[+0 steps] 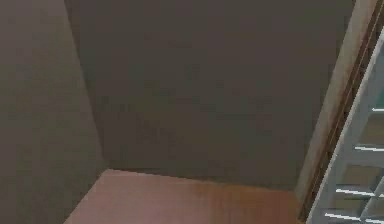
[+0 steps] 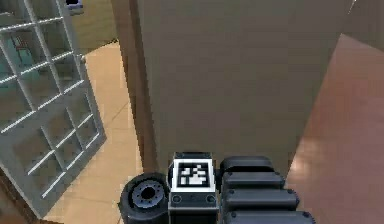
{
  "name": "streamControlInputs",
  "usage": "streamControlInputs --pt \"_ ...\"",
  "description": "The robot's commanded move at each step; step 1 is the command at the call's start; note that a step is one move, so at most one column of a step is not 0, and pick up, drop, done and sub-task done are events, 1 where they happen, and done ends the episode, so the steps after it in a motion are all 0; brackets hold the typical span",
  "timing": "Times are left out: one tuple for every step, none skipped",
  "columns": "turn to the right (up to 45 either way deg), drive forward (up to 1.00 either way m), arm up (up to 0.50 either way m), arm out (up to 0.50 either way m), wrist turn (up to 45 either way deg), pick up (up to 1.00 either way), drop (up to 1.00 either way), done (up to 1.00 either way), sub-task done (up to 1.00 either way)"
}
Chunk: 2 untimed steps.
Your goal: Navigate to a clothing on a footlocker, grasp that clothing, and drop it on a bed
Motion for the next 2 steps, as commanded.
streamControlInputs --pt "0.0 0.45 0.0 0.0 0.0 0.0 0.0 0.0 0.0" --pt "45.0 0.0 0.0 0.0 0.0 0.0 0.0 0.0 0.0"
